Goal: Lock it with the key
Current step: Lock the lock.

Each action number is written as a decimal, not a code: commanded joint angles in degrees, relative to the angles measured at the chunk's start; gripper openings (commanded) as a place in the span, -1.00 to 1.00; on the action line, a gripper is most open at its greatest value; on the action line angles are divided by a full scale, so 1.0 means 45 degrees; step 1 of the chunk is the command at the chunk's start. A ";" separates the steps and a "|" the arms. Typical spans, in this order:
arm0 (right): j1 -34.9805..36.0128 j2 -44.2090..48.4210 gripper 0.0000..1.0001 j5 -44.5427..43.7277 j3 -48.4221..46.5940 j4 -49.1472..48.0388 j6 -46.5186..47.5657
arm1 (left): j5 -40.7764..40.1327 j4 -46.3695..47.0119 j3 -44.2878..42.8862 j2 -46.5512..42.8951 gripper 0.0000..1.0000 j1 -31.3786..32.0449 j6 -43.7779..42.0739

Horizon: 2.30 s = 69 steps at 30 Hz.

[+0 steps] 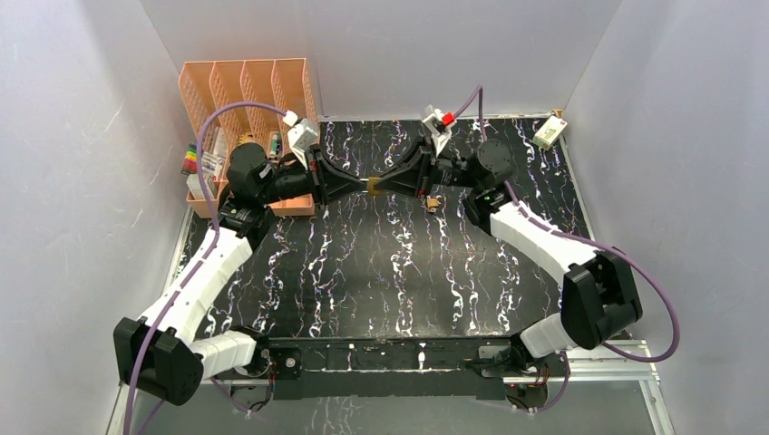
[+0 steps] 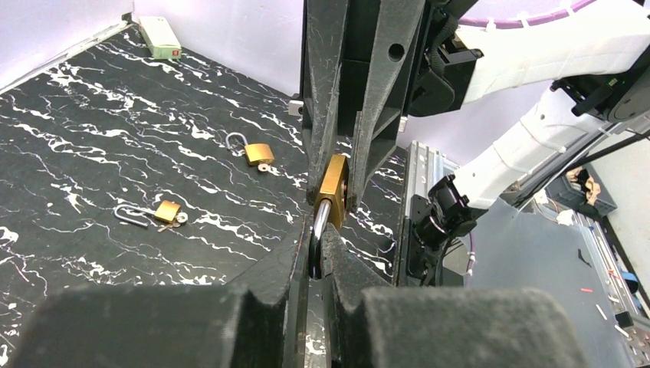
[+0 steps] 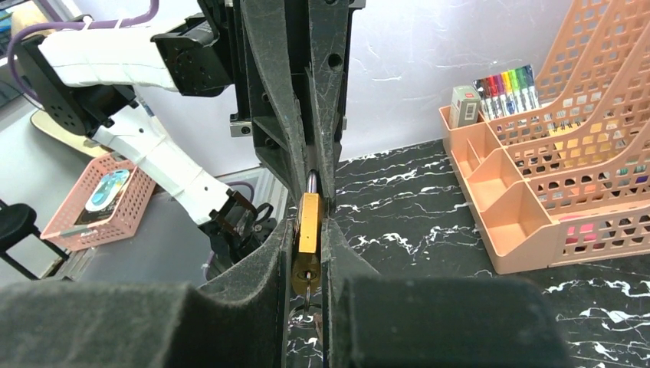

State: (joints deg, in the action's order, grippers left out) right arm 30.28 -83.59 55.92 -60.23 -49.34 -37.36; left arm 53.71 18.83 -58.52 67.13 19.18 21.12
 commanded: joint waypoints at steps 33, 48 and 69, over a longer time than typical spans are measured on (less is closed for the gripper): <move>-0.0941 0.1721 -1.00 0.0133 0.0120 0.0810 0.0533 | -0.1516 -0.0829 -0.0022 -0.1767 -1.00 -0.1166 -0.1110; 0.0350 0.1116 -1.00 -0.0383 -0.0077 0.0097 0.0198 | 0.0567 0.2870 0.0790 -0.0599 -1.00 -0.1105 0.2429; 0.0444 0.1161 -1.00 -0.0280 0.0145 0.0183 0.0389 | 0.0985 0.2397 0.0608 -0.0280 -1.00 -0.0437 0.1929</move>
State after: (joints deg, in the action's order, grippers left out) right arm 31.94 -80.99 53.56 -58.39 -46.44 -37.30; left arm 60.18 29.23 -55.44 68.03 17.45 30.83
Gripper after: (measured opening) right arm 0.215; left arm 0.033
